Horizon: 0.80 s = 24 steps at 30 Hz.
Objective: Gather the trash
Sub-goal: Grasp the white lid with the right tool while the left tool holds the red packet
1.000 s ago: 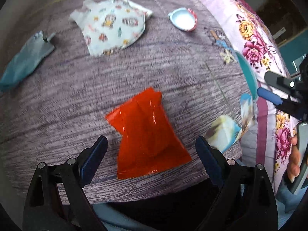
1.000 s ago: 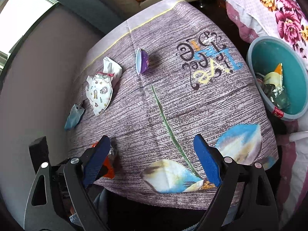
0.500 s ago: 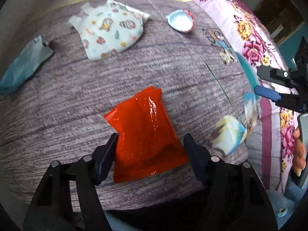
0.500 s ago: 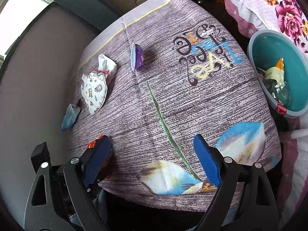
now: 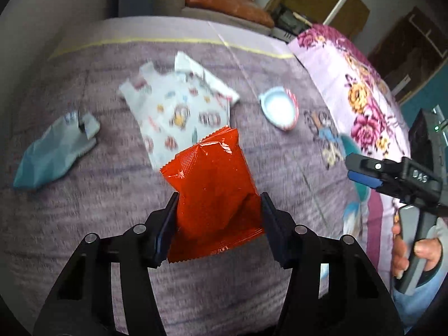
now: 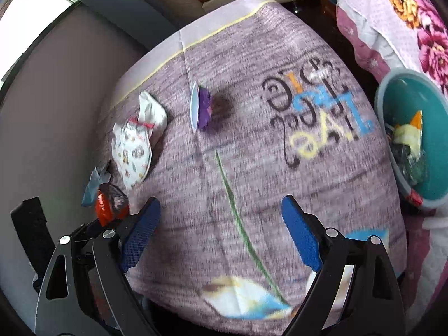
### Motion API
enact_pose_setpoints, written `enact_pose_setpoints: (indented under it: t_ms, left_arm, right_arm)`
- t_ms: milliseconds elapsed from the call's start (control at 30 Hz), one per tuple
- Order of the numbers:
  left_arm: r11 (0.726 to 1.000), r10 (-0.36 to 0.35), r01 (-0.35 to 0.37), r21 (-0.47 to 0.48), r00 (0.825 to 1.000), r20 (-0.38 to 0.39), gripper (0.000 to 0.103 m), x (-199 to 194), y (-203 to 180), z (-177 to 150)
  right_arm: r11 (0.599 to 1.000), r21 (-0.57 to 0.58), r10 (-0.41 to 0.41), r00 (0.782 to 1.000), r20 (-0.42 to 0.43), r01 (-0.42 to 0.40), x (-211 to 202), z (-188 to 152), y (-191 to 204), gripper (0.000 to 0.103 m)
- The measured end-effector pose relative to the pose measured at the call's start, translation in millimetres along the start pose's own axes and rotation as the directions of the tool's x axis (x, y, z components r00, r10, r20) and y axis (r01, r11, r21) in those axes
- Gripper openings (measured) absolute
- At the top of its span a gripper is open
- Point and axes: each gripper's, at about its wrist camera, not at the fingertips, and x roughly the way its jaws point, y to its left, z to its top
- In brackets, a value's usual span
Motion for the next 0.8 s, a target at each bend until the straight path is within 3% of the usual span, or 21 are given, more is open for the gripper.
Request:
enact_pose_setpoints:
  t_ms: [167, 333, 467, 600, 667, 733, 800]
  left_arm:
    - [1.000, -0.009, 0.009, 0.005, 1.000, 0.018, 0.057, 8.0, -1.5, 25.0]
    - [1.000, -0.025, 0.025, 0.011, 0.999, 0.026, 0.057, 17.1, -8.2, 43.7]
    - [0.999, -0.027, 0.026, 0.019, 0.999, 0.026, 0.057, 23.9, -10.6, 53.9]
    - [1.000, -0.024, 0.023, 0.013, 1.000, 0.017, 0.057, 30.1, -9.7, 60.1]
    - [1.000, -0.020, 0.020, 0.012, 1.000, 0.011, 0.057, 33.3, -10.3, 61.2]
    - [1.000, -0.017, 0.017, 0.015, 1.000, 0.004, 0.057, 36.2, -12.4, 62.5]
    - [1.000, -0.012, 0.012, 0.024, 1.000, 0.000, 0.057, 39.0, -17.6, 63.8]
  right_arm:
    - [0.999, -0.030, -0.027, 0.999, 0.028, 0.028, 11.4, 27.0, 10.3, 0.084]
    - [0.999, -0.049, -0.018, 1.000, 0.023, 0.019, 28.6, 56.8, 18.2, 0.065]
    - [0.998, -0.057, -0.002, 1.000, -0.008, 0.002, 49.7, 76.1, 23.4, 0.062]
    - [0.998, -0.065, 0.023, 0.999, -0.035, -0.026, 71.9, 89.8, 27.4, 0.051]
    - [0.998, -0.062, 0.029, 0.999, -0.046, -0.031, 80.7, 92.3, 25.8, 0.040]
    - [0.998, -0.055, 0.037, 0.998, -0.057, -0.040, 87.9, 93.6, 21.2, 0.009]
    - [0.998, -0.057, 0.031, 0.999, -0.045, -0.034, 87.3, 91.2, 19.3, 0.004]
